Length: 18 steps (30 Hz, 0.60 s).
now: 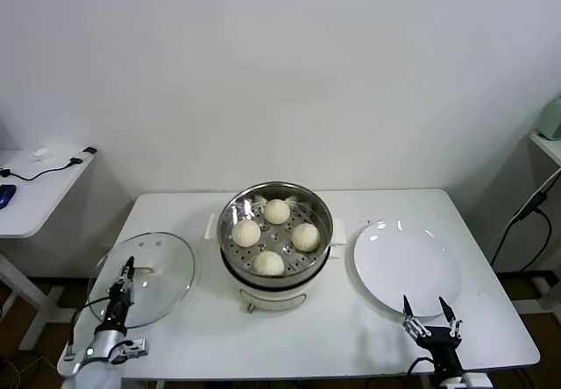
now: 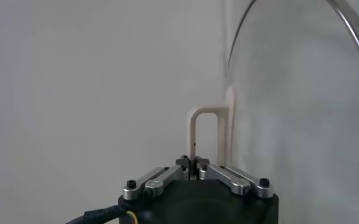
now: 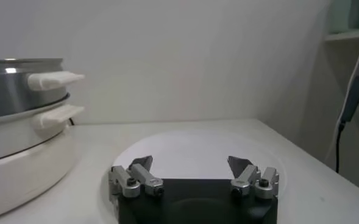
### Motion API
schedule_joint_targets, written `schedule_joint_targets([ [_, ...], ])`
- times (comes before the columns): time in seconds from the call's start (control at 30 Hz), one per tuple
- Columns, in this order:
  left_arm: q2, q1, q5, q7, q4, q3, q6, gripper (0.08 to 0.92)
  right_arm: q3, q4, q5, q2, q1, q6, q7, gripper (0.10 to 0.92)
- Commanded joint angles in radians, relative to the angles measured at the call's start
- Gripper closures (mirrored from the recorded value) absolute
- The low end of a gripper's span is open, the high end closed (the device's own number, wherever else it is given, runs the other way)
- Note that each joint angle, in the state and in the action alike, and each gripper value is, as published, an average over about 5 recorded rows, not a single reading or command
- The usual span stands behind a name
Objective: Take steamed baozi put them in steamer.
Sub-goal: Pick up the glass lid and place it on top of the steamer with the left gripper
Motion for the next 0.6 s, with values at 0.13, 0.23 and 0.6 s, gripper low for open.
schedule_joint_targets([
  [0.13,0.098,0.184,-0.339,0.362,-0.625,-0.067,0.403,0.861,-0.001,0.014,-0.015,-0.001,0.003,-0.016,0.007,0.203],
  [0.23,0.103,0.165,-0.303,0.406,-0.705,-0.036,0.455,0.861,-0.003,0.013,-0.033,0.0,0.004,-0.018,0.009,0.203],
  [0.6,0.078,-0.038,0.005,0.56,-0.789,0.361,0.632,0.861,-0.014,0.015,-0.081,0.006,0.002,-0.009,0.002,0.203],
])
